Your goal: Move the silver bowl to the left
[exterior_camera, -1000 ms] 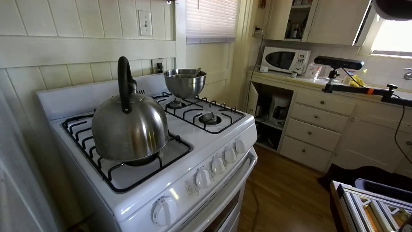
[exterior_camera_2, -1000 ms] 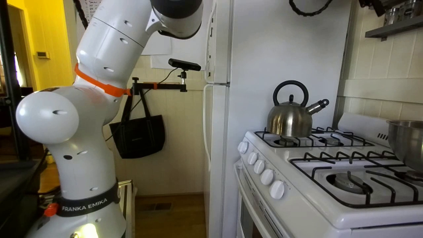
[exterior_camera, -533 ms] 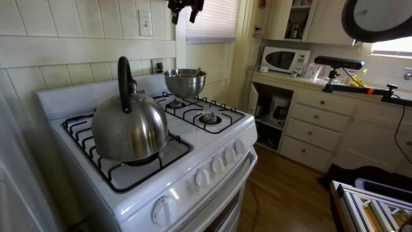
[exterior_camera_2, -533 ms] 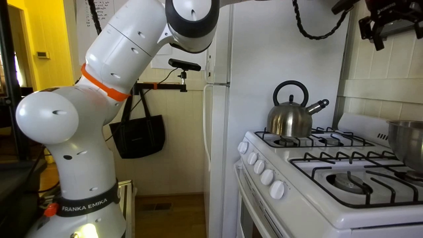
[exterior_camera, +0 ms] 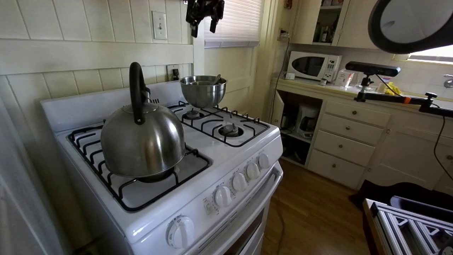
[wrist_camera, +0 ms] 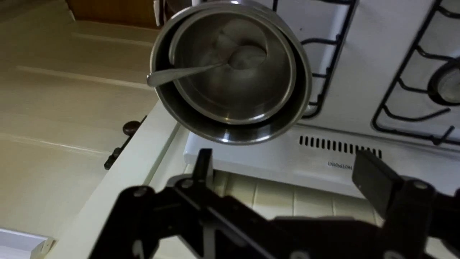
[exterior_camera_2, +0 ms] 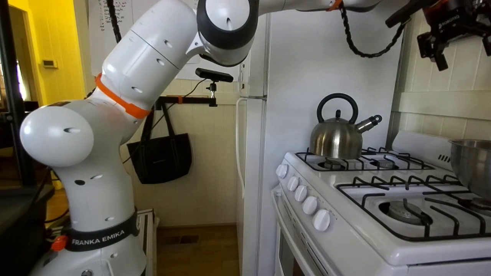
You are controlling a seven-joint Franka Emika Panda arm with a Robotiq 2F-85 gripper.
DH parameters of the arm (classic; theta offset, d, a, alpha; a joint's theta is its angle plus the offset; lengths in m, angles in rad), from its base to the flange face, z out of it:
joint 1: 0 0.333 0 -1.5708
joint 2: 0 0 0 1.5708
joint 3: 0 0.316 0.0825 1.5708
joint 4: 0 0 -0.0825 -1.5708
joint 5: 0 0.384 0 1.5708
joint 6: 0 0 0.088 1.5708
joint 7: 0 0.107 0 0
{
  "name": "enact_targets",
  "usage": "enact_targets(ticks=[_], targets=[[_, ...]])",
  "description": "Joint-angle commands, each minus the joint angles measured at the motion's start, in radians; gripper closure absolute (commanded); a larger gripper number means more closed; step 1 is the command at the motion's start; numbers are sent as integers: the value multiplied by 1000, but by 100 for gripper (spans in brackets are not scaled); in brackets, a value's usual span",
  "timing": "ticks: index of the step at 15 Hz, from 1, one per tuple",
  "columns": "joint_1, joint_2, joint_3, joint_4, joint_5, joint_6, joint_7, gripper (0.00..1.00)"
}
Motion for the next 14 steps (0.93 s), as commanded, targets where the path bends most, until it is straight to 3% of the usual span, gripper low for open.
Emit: enact_targets(ticks=[1,7,11,14], targets=[[38,69,-31,15,-70,-98,5,0],[9,151,0,50,-31,-242,-88,0],[-25,201,14,75,-35,-221,-283,0],[-16,171,0,14,-46,-203,-243,0]])
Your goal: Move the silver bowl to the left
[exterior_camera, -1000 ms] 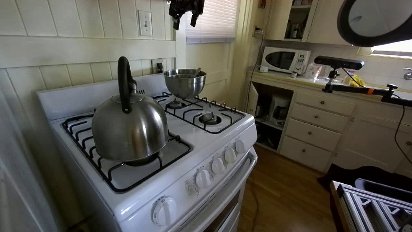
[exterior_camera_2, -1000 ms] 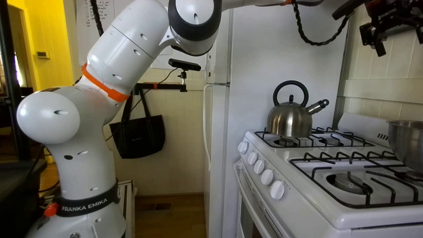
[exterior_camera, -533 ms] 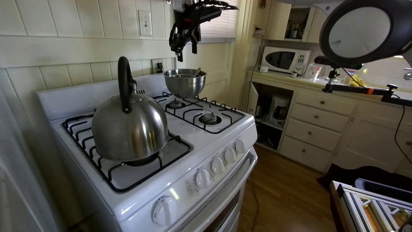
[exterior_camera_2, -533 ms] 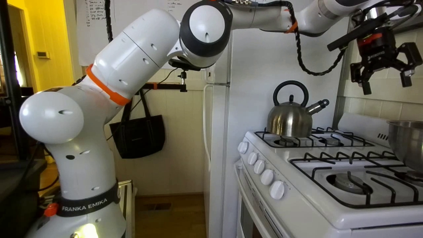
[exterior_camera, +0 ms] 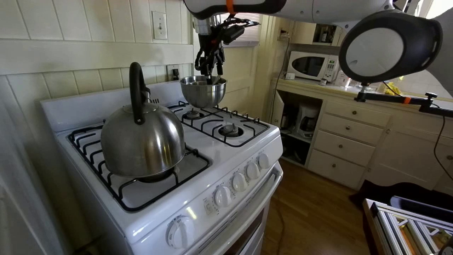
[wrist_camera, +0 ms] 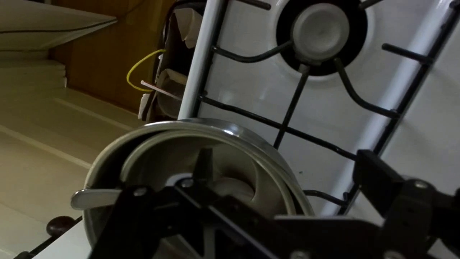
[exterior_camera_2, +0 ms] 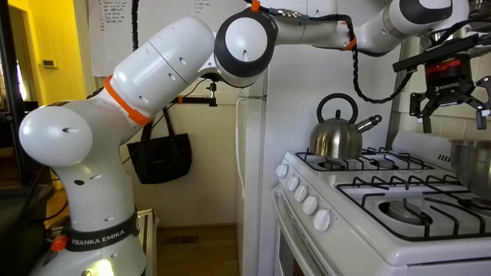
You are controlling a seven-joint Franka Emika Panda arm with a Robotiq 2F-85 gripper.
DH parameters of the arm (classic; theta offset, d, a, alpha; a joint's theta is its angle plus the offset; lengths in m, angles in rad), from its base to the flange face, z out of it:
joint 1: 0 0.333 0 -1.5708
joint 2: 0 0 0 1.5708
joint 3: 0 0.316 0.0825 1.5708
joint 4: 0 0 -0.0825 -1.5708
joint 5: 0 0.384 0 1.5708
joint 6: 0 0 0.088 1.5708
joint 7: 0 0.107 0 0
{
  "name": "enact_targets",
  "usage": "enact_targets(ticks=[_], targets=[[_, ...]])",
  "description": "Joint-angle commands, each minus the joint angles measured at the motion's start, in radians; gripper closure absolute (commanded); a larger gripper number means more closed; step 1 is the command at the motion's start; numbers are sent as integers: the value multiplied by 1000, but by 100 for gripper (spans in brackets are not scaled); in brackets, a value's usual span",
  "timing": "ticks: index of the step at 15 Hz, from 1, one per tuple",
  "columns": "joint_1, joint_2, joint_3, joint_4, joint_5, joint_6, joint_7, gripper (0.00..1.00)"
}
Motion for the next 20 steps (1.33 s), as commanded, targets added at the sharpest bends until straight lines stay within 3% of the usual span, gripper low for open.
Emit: enact_targets(ticks=[1,5,9,20], targets=[[-2,5,0,4,0,0,-5,0],[-18,41,45,37,28,116,-129,0],[-13,78,64,51,38,191,-136,0],[-18,176,69,100,54,147,-60,0]])
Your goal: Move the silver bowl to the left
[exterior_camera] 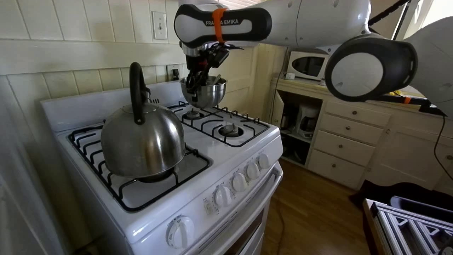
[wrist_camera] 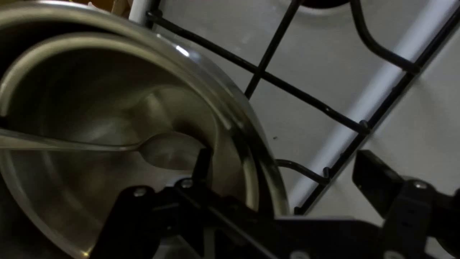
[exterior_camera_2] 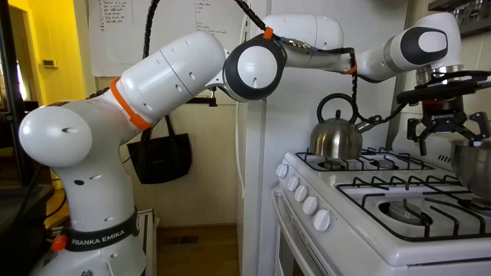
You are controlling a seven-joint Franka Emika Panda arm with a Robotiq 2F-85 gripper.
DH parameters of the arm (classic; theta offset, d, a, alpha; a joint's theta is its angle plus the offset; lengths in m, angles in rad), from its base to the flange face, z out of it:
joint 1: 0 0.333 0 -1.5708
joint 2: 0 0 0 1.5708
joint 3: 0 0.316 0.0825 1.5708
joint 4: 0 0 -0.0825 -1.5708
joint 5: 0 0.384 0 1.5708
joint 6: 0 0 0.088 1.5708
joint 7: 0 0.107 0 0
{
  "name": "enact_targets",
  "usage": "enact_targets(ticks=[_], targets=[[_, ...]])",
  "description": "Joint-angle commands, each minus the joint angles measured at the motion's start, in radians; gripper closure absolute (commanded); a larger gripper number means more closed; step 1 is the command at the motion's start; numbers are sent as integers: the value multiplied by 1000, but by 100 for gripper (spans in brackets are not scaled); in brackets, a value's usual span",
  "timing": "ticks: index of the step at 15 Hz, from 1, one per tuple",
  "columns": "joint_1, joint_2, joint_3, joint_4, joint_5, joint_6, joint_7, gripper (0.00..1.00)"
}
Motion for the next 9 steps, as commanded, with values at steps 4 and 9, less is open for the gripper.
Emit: enact_targets(ticks=[4,9], targets=[[-28,92,16,126,46,-75,14,27],[-41,128,18,203,59,-112,16,59]])
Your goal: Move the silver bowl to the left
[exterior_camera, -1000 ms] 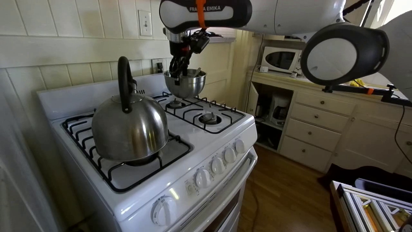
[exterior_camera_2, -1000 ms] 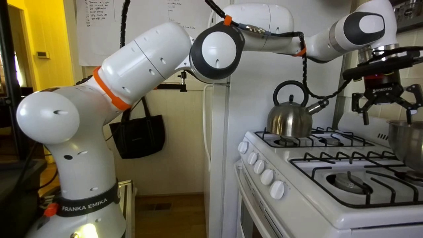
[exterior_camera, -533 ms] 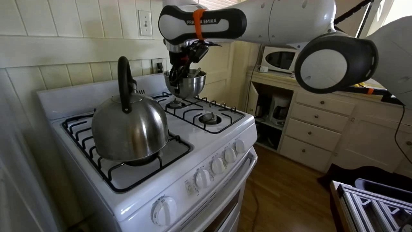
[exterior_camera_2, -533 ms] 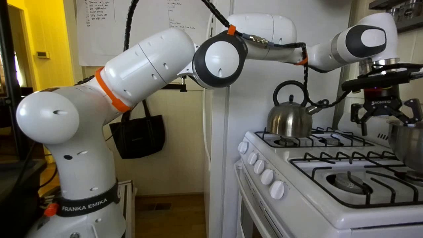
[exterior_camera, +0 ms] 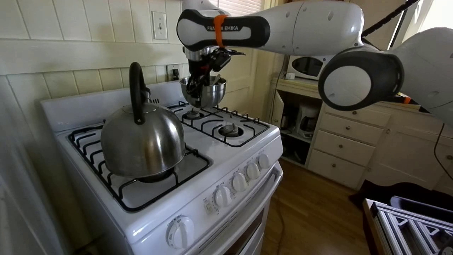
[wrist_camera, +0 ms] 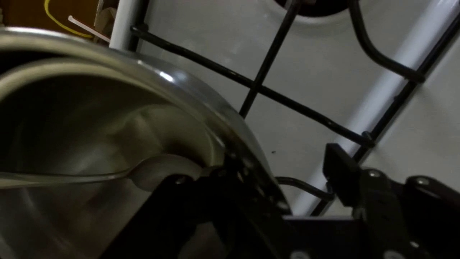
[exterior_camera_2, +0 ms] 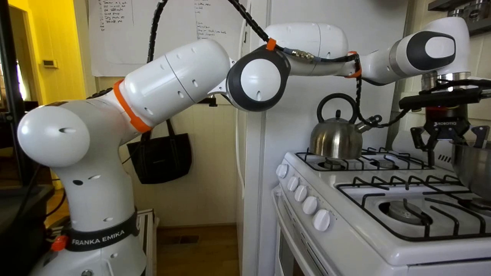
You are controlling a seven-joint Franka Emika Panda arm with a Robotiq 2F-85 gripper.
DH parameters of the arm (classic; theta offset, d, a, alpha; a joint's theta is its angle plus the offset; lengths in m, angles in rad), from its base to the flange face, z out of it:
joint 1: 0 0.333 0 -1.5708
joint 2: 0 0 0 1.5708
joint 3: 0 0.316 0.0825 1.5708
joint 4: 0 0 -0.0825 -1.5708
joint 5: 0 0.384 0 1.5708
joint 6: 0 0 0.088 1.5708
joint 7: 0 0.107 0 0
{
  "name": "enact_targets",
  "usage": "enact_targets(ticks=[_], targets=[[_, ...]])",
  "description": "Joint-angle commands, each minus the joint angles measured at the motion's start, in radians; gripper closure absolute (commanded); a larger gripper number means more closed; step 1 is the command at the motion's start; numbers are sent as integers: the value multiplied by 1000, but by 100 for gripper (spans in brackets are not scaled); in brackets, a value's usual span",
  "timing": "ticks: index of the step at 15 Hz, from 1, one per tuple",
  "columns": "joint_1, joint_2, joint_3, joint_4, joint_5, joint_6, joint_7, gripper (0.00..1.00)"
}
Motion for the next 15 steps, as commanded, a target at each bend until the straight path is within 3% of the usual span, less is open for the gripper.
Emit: enact_targets(ticks=[1,4,6,11,15], targets=[[-17,66,15,121,22,-57,10,68],[-21,81,12,151,19,-57,21,91],[-18,25,12,54,20,-13,35,100],[-16,18,20,77,20,18,10,97],[-7,-6,18,73,-9,104,-128,97]])
